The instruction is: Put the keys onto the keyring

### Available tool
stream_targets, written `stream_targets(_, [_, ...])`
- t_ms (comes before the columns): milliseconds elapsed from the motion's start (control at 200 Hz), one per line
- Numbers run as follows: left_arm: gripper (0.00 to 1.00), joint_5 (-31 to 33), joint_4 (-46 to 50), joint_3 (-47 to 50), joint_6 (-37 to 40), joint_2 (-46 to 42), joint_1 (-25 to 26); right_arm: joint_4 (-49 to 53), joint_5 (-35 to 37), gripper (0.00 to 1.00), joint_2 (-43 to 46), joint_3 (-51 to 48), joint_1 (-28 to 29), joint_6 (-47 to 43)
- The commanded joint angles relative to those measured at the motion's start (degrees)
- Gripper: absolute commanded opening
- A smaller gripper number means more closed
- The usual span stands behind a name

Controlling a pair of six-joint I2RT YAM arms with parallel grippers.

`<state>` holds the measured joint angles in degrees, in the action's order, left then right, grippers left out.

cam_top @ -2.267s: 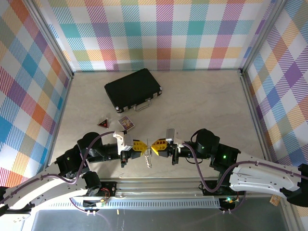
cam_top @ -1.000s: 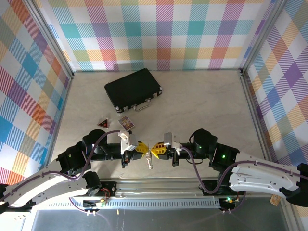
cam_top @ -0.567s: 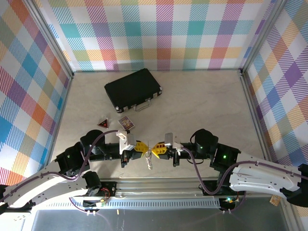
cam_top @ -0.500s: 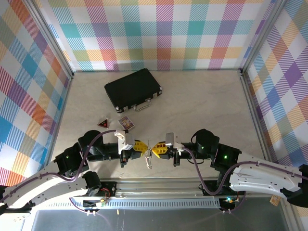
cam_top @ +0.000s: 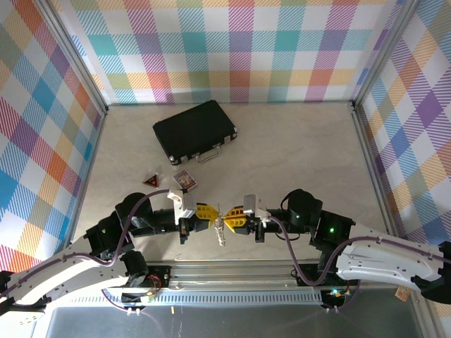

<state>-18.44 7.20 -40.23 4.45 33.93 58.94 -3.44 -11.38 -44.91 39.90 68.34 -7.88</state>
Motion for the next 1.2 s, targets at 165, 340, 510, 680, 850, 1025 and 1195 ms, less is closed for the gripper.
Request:
stream_targets(165, [0.00,-0.1,-19.0,6.9,-4.2,-1.5,-0.4,5.4,3.8,0.30,5.3,5.8,0.3,0.9])
stream_targets(340, [0.00,-3.7,-32.9,12.4,-7.9,-1.2,-0.3,8.0,7.1,0.29,4.7,8.1,0.0,4.8])
stream_targets(510, [0.00,-4.5,-39.2,14.3,-9.9,0.9,0.3,10.3,3.1,0.29,3.3,9.5,-0.5,5.6])
stream_targets(680, [0.00,-4.4,-40.8,14.3,-9.6,1.4,1.0,12.5,0.6,0.30,2.4,10.5,-0.6,5.9])
stream_targets(850, [0.00,-4.7,-40.8,14.0,-9.6,1.4,1.1,10.9,1.1,0.26,3.5,8.7,-0.7,6.3])
stream_targets(1025, [0.00,-5.3,-40.6,13.9,-9.9,1.3,1.3,10.7,1.2,0.24,3.4,8.4,-0.7,6.5])
stream_targets(1195, [0.00,-5.7,-40.3,13.8,-9.9,0.9,1.4,11.3,1.8,0.25,4.7,8.1,-1.0,6.2])
